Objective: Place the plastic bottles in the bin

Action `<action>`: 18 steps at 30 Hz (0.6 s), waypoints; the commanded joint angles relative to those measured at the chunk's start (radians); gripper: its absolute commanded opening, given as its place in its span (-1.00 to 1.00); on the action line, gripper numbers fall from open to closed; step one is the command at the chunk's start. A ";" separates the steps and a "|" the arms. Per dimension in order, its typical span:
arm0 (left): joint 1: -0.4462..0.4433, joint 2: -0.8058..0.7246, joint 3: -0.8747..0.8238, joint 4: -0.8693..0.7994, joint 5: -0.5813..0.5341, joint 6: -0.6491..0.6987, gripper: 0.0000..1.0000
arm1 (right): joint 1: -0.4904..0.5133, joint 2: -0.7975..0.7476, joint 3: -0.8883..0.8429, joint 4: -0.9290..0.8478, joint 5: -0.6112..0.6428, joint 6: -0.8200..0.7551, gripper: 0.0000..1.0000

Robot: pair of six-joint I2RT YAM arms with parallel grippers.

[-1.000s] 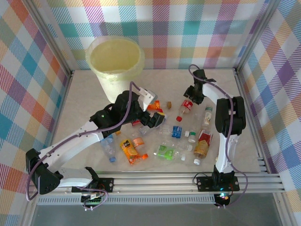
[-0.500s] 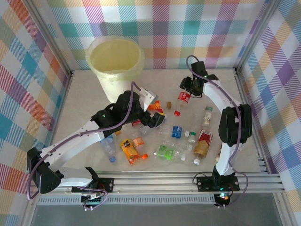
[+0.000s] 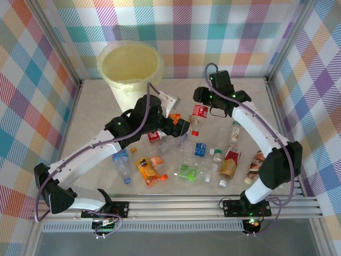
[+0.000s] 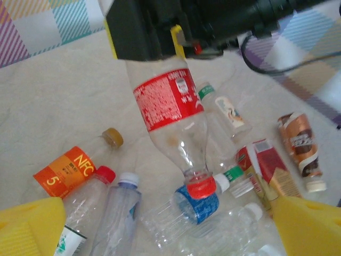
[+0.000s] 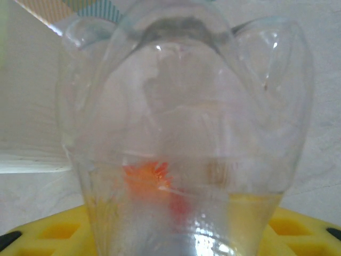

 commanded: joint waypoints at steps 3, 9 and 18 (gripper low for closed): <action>-0.011 -0.009 0.022 -0.069 0.039 -0.154 1.00 | 0.015 -0.090 -0.046 0.047 -0.076 -0.020 0.12; -0.010 0.034 0.013 -0.010 0.204 -0.260 1.00 | 0.025 -0.168 -0.096 0.099 -0.171 -0.010 0.12; -0.013 0.088 -0.076 0.238 0.256 -0.379 0.95 | 0.035 -0.265 -0.152 0.149 -0.231 0.043 0.12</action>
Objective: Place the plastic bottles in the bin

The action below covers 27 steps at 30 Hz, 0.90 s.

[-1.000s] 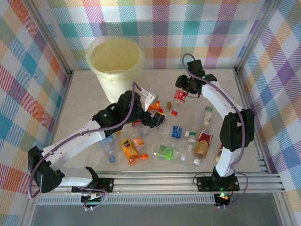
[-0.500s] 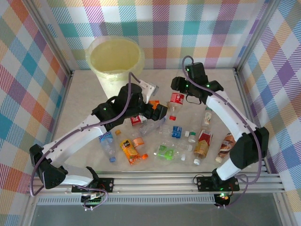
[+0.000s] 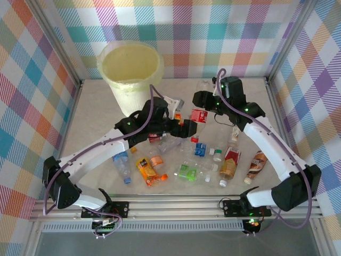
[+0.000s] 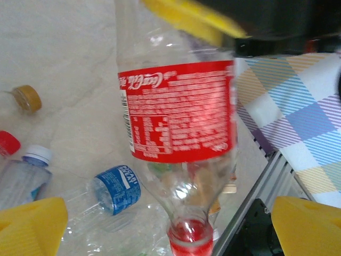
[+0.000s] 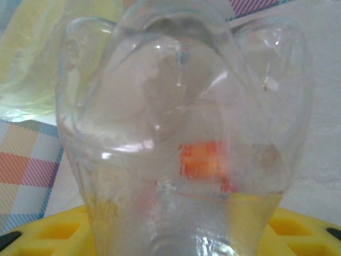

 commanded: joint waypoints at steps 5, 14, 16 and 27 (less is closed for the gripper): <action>-0.021 0.013 -0.043 0.188 0.053 -0.032 0.98 | 0.012 -0.049 -0.012 0.055 -0.063 0.044 0.12; -0.022 0.006 -0.089 0.271 0.057 -0.026 1.00 | 0.016 -0.043 -0.014 0.084 -0.100 0.082 0.12; -0.021 0.011 -0.084 0.275 0.059 -0.030 0.99 | 0.018 -0.045 -0.015 0.086 -0.100 0.087 0.12; -0.022 0.057 -0.057 0.301 0.046 -0.030 0.79 | 0.021 -0.042 -0.022 0.116 -0.106 0.119 0.11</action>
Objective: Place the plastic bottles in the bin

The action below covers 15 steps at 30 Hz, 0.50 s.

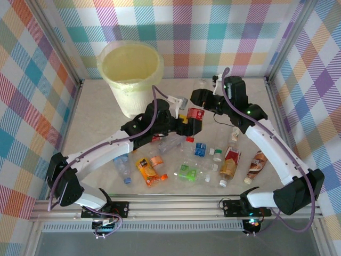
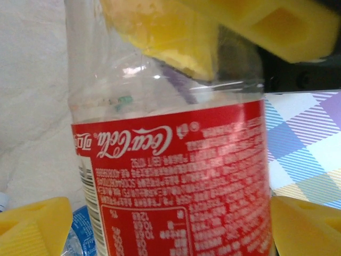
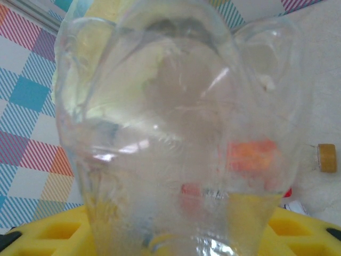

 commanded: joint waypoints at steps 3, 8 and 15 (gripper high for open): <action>-0.014 0.022 0.023 0.060 -0.004 -0.008 0.68 | 0.011 -0.008 -0.004 0.044 -0.023 0.018 0.11; -0.014 0.025 0.034 0.070 0.002 -0.015 0.49 | 0.011 -0.008 -0.005 0.039 -0.018 0.012 0.12; -0.015 0.011 0.040 0.053 -0.003 -0.011 0.20 | 0.012 0.001 0.001 0.013 -0.014 0.003 0.15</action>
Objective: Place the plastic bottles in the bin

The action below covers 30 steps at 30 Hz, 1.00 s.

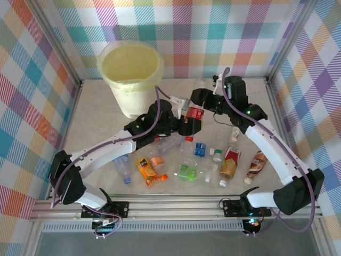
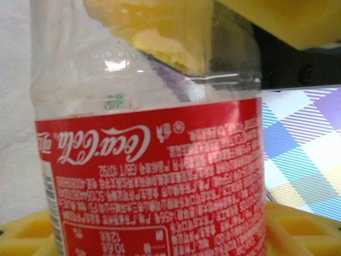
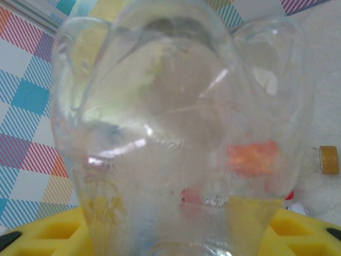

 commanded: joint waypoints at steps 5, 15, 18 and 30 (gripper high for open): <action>-0.008 -0.029 0.045 -0.042 -0.063 -0.005 0.01 | 0.012 -0.003 -0.001 0.004 -0.024 -0.001 0.47; 0.052 -0.126 0.046 -0.152 -0.095 -0.026 -0.02 | 0.011 -0.112 -0.037 -0.032 -0.069 -0.124 0.99; 0.073 -0.158 0.056 -0.188 -0.094 -0.019 -0.02 | 0.010 -0.152 -0.043 -0.050 -0.086 -0.160 0.99; 0.211 -0.115 0.400 -0.634 -0.141 0.167 -0.01 | 0.011 -0.328 -0.032 -0.167 -0.171 -0.338 0.99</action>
